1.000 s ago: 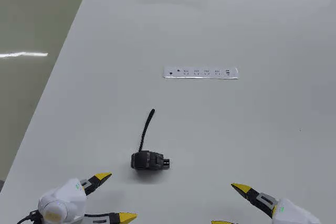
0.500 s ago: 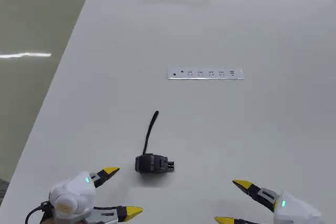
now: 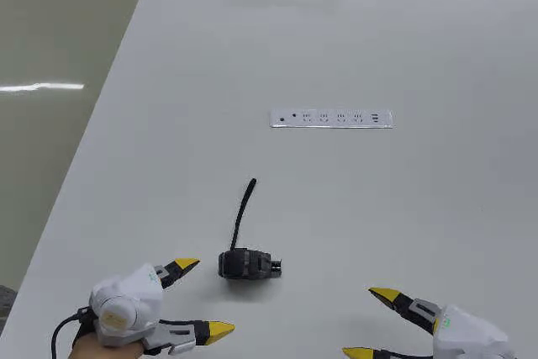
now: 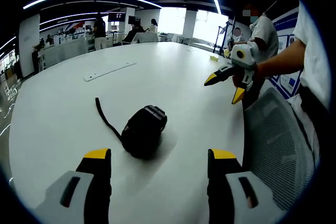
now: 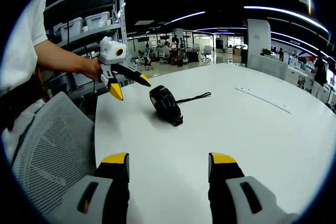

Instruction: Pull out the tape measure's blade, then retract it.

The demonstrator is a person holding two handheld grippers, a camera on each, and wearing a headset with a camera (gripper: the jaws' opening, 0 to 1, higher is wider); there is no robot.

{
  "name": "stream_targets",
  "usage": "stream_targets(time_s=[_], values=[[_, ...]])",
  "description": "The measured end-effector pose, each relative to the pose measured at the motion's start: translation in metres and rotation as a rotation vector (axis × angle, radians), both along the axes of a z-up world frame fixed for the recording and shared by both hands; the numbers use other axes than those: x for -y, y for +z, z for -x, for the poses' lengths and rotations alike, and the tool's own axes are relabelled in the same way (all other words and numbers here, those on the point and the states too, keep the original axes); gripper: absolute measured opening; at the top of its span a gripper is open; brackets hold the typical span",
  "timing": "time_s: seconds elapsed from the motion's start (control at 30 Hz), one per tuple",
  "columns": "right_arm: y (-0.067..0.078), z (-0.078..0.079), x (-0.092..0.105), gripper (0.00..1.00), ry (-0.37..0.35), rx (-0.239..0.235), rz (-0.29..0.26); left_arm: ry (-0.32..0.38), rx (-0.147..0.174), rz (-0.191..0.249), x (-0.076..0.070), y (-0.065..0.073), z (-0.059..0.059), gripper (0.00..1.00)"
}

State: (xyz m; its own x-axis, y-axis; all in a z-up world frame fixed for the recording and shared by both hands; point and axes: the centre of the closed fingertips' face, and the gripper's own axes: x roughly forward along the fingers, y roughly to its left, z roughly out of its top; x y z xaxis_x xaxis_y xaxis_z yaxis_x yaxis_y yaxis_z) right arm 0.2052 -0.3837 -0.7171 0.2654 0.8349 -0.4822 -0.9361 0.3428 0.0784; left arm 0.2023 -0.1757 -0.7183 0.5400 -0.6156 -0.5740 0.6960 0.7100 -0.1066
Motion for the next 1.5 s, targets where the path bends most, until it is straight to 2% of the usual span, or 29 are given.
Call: stream_targets(time_s=[0.13,0.27,0.37,0.43,0.5,0.57,0.67,1.07,1.5], values=[[0.001,-0.002,-0.005,0.61,0.014,0.001,0.004,-0.016,0.002,-0.021,0.001,0.0,-0.006,0.72],[0.001,-0.003,-0.008,0.59,0.025,0.003,-0.001,-0.026,0.004,-0.022,0.003,0.0,-0.011,0.71],[0.001,-0.005,-0.009,0.59,0.027,0.001,-0.001,-0.046,0.0,-0.043,0.005,-0.004,-0.013,0.7],[0.002,-0.005,-0.01,0.57,0.031,0.004,-0.006,-0.058,0.007,-0.057,0.005,-0.005,-0.015,0.68],[0.001,-0.007,-0.01,0.57,0.034,0.002,-0.008,-0.061,0.031,-0.074,0.004,-0.004,-0.019,0.67],[0.001,-0.008,-0.011,0.56,0.035,0.001,-0.009,-0.061,0.026,-0.059,0.005,-0.005,-0.021,0.67],[-0.001,-0.008,-0.011,0.55,0.039,-0.003,-0.008,-0.075,0.026,-0.077,0.006,-0.008,-0.023,0.64],[-0.007,-0.016,-0.012,0.54,0.039,-0.016,-0.003,-0.11,0.034,-0.098,0.007,-0.012,-0.038,0.58],[-0.008,-0.025,-0.019,0.52,0.031,-0.042,-0.021,-0.138,0.028,-0.112,0.009,-0.02,-0.044,0.54]])
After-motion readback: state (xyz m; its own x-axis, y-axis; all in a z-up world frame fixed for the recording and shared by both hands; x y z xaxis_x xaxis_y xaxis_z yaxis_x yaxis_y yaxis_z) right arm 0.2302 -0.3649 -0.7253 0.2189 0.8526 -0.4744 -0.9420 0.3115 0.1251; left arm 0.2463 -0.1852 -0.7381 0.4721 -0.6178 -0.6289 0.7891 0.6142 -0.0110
